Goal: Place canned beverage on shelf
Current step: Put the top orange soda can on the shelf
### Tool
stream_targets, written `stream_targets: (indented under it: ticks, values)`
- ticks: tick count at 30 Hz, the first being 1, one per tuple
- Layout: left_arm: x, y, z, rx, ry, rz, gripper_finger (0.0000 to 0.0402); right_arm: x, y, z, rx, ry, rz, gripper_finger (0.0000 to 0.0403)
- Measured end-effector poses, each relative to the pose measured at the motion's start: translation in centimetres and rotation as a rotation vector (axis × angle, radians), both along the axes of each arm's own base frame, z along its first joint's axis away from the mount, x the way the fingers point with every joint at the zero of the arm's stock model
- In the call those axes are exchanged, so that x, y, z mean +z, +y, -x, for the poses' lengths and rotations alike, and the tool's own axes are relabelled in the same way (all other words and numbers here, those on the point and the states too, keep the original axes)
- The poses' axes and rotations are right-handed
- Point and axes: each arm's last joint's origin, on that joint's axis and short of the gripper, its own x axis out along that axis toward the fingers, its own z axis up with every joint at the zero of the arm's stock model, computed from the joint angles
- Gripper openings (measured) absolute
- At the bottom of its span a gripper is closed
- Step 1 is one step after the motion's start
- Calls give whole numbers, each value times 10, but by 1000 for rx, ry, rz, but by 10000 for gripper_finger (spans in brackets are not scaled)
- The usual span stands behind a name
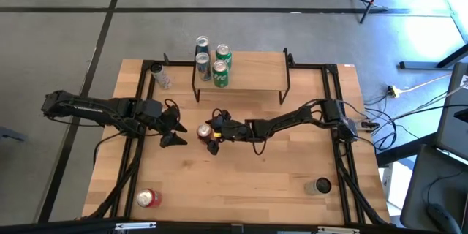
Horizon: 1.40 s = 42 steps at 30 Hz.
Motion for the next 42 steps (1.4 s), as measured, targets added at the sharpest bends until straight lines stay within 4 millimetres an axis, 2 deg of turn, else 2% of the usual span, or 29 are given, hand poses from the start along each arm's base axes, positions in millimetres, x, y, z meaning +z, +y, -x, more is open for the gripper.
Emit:
stream_targets:
  ticks: [5,11,17,20,23,33,38,42]
  values:
    - [0,0,0,0,2,0,379,-1,2,-8,21,-7,-9,350]
    - [0,0,0,-1,0,1,379,2,2,-10,30,0,9,274]
    - [0,0,0,-2,1,1,379,10,2,-6,33,17,-14,271]
    - [0,0,0,-2,3,1,379,30,-2,1,35,35,-25,271]
    - [0,0,0,-2,2,1,379,61,-8,13,40,37,-53,271]
    - [0,1,-1,41,-8,-32,379,154,-53,70,-16,60,-8,272]
    - [2,1,-2,42,-26,-33,379,178,-83,97,-79,92,27,272]
    - [2,1,-2,42,-33,-33,379,190,-111,114,-105,97,26,274]
